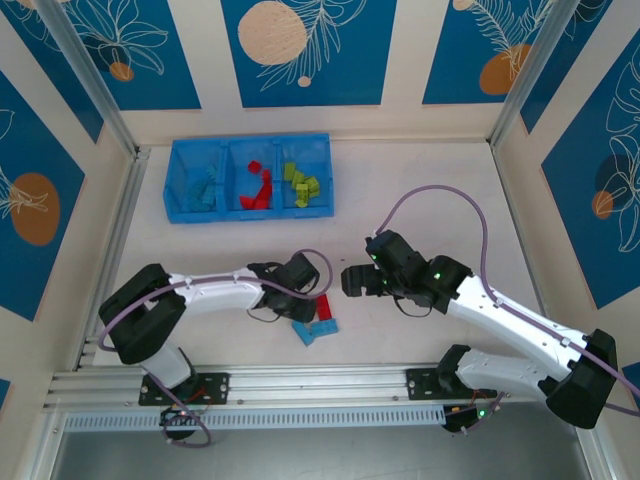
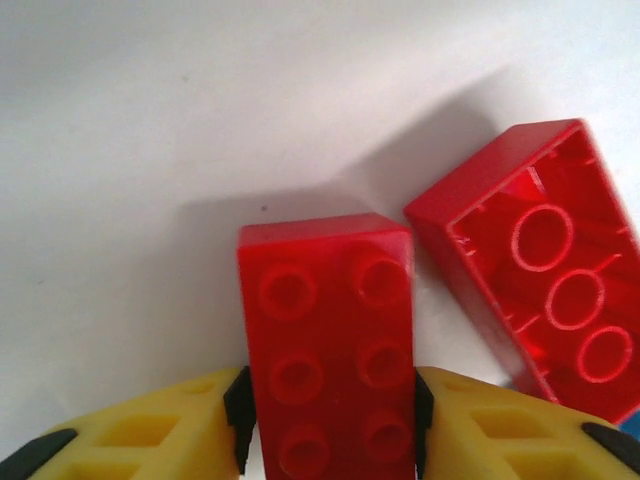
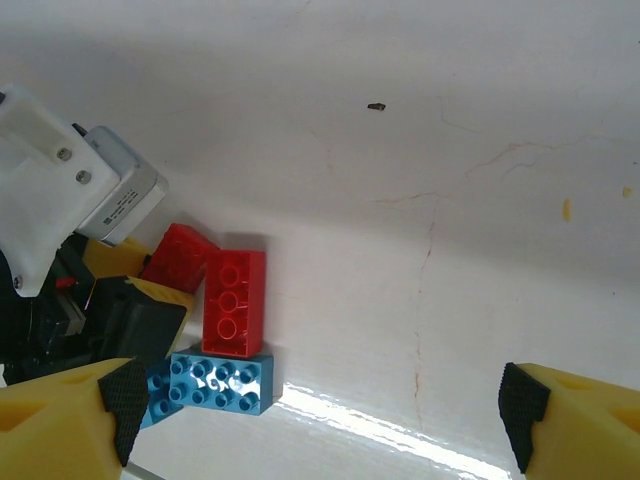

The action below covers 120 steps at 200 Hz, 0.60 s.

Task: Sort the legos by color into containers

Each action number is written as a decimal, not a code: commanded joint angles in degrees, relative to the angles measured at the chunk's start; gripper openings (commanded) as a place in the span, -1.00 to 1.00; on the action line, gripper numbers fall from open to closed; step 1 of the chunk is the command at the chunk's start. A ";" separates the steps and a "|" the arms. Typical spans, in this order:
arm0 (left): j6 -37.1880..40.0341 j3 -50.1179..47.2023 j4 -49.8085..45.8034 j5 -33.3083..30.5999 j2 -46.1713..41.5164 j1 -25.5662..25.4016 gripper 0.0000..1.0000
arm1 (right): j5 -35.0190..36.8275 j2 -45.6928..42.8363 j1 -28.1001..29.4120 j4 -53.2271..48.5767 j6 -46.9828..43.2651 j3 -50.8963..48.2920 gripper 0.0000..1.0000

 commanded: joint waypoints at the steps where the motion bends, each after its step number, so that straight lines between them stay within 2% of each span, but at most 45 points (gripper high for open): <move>1: 0.81 -0.28 -6.03 -6.54 -0.42 -0.05 -0.31 | 0.65 -0.03 0.44 -1.12 1.35 1.86 0.86; 18: 1.12 -0.78 -4.99 -6.11 -2.95 -0.01 -0.47 | -0.52 -0.03 0.67 -0.95 1.31 2.30 0.86; 47: 2.18 -0.67 -4.83 -7.91 -10.49 0.72 -0.51 | -1.73 -0.61 1.45 -0.91 1.27 3.48 0.86; 66: 4.14 1.00 -6.39 -11.16 -15.70 3.23 -0.52 | -1.55 -1.33 1.71 -0.46 1.40 3.59 0.86; 79: 6.00 2.55 -6.77 -12.51 -18.77 7.11 -0.51 | -1.39 -1.78 1.79 -0.08 1.67 3.49 0.86; 96: 8.56 4.53 -4.15 -12.35 -21.04 14.70 -0.51 | -1.45 -2.04 1.87 0.53 1.78 3.27 0.86; 120: 11.03 10.37 1.45 -13.70 -16.79 24.71 -0.50 | -1.20 -1.86 1.85 1.15 1.97 2.96 0.86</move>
